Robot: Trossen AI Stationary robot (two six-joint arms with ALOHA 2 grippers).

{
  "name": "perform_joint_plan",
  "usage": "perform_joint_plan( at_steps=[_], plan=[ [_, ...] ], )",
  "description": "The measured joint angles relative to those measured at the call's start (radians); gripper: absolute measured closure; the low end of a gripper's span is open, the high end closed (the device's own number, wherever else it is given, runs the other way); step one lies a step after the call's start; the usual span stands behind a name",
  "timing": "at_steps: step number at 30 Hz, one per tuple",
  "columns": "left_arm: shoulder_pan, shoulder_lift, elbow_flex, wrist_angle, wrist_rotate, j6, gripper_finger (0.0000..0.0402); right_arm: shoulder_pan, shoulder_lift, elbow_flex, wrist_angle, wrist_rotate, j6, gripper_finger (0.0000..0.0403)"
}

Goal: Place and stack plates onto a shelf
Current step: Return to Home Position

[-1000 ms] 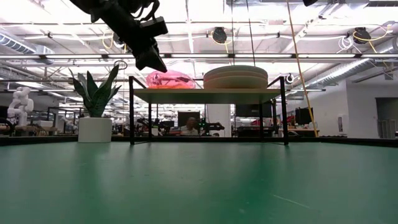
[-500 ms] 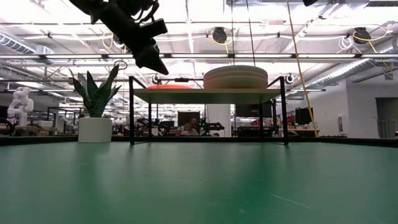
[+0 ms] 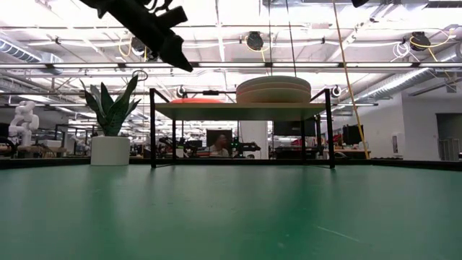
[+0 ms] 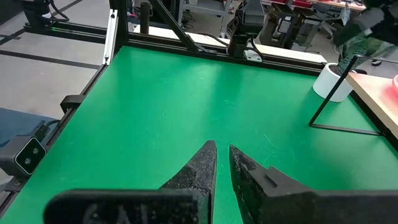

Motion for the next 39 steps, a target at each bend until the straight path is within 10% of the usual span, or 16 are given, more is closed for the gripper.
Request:
perform_joint_plan(
  at_steps=[10,22,39],
  plan=[
    [-0.074,-0.070,0.000,-0.118,0.156,-0.193,0.0320,0.000,0.000,0.000,0.000,0.008,0.000,0.0374],
    [-0.415,-0.189,-0.001,-0.216,0.095,-0.283,0.0326,0.001,-0.002,-0.039,0.008,0.029,-0.058,0.0401],
    [-0.597,-0.427,-0.392,0.200,0.043,-0.292,0.0327,0.001,-0.110,-0.254,0.180,0.027,-0.089,0.0403]
  ],
)
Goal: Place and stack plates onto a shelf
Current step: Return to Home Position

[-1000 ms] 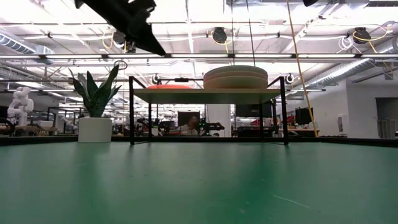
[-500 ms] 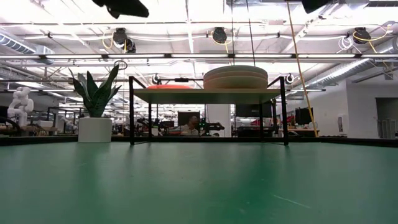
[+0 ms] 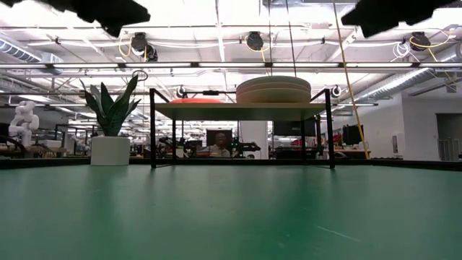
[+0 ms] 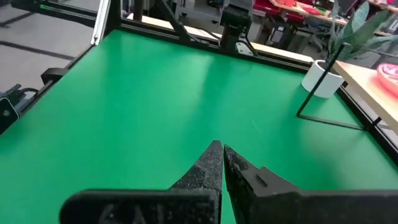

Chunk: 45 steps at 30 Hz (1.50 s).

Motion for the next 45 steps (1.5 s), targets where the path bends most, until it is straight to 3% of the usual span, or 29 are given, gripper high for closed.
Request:
perform_joint_plan(
  at_steps=[6,14,23,32,38,45],
  plan=[
    [-0.005,-0.081,-0.153,0.135,-0.006,0.032,0.0393,0.000,-0.100,-0.113,0.052,0.000,0.024,0.0403],
    [0.002,-0.133,-0.265,0.196,-0.051,0.019,0.0399,-0.001,-0.207,-0.293,0.221,-0.004,-0.008,0.0403],
    [-0.019,-0.224,-0.303,0.131,-0.044,0.009,0.0400,-0.043,-0.345,-0.537,0.502,-0.139,-0.076,0.0403],
    [-0.039,-0.345,-0.303,-0.009,-0.042,-0.010,0.0400,-0.078,-0.446,-0.584,0.440,-0.173,-0.072,0.0403],
    [-0.038,-0.402,-0.304,-0.194,-0.045,-0.057,0.0400,-0.099,-0.499,-0.585,0.411,-0.216,-0.080,0.0403],
    [-0.038,-0.447,-0.324,-0.178,-0.033,-0.063,0.0401,-0.121,-0.540,-0.587,0.369,-0.214,-0.082,0.0403]
  ],
)
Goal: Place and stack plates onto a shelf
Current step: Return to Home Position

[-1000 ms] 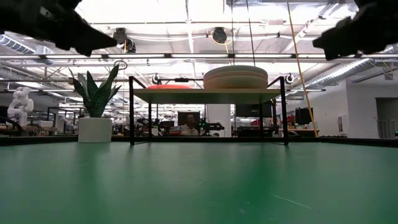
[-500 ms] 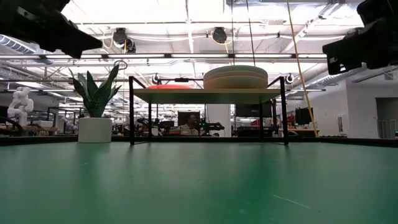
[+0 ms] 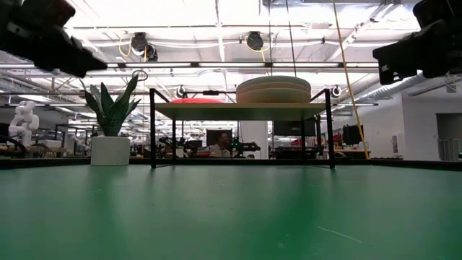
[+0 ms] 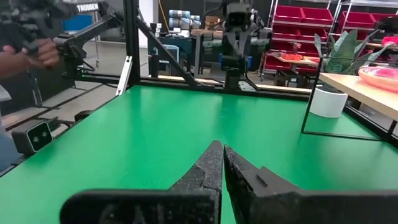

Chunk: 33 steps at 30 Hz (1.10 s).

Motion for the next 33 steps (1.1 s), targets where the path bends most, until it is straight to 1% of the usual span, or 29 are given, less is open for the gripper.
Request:
perform_joint_plan(
  at_steps=[4,10,11,16,21,26,29,33],
  plan=[
    [0.000,-0.021,-0.106,0.109,0.010,-0.020,0.0401,-0.001,-0.003,0.000,-0.004,0.001,0.015,0.0403],
    [0.000,-0.028,-0.226,0.273,0.009,-0.012,0.0401,-0.001,-0.003,-0.001,-0.028,0.001,0.031,0.0403],
    [0.000,-0.028,-0.224,0.256,0.009,-0.010,0.0401,-0.001,-0.003,-0.001,-0.028,0.001,0.035,0.0403],
    [0.000,-0.044,-0.224,0.284,0.008,0.025,0.0401,-0.001,-0.003,-0.001,-0.033,0.001,0.036,0.0403],
    [0.000,-0.105,-0.224,0.283,0.008,0.039,0.0401,-0.001,-0.024,-0.002,-0.065,-0.004,0.021,0.0403],
    [0.000,-0.190,-0.224,0.228,0.008,0.039,0.0401,-0.001,-0.123,-0.002,-0.144,-0.020,-0.007,0.0403],
    [0.000,-0.223,-0.223,0.225,0.008,0.042,0.0401,-0.001,-0.210,-0.002,-0.218,-0.020,-0.018,0.0403],
    [0.000,-0.250,-0.223,0.224,0.008,0.055,0.0401,-0.006,-0.340,-0.002,-0.284,-0.027,-0.074,0.0403]
  ],
)
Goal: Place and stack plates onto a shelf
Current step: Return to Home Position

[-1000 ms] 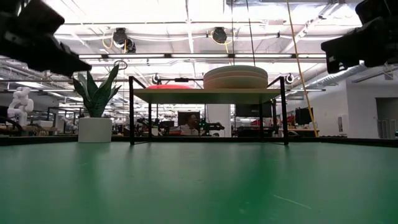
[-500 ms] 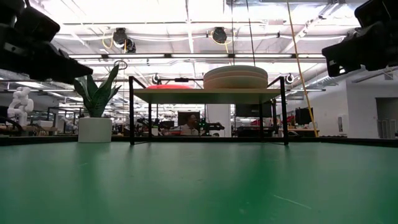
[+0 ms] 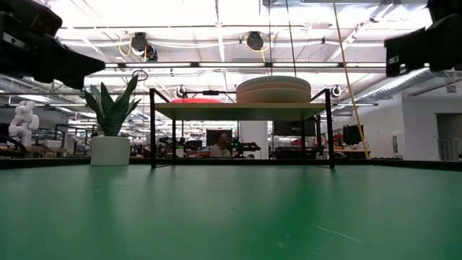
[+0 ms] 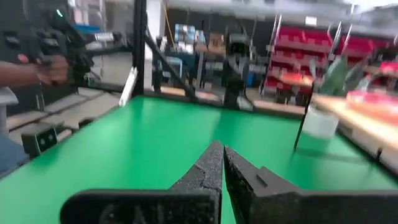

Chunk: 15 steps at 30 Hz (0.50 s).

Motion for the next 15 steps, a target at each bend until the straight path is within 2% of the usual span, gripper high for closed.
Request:
perform_joint_plan(
  at_steps=[5,11,15],
  plan=[
    [0.000,-0.024,0.000,-0.001,0.000,0.006,0.0401,-0.019,-0.159,0.000,-0.063,-0.075,-0.078,0.0403],
    [0.000,-0.042,0.000,0.000,-0.013,0.025,0.0401,-0.106,-0.157,0.000,-0.080,-0.082,-0.041,0.0403],
    [0.001,-0.044,0.000,0.000,-0.023,0.027,0.0401,-0.192,-0.157,0.000,-0.125,-0.184,0.031,0.0403]
  ],
)
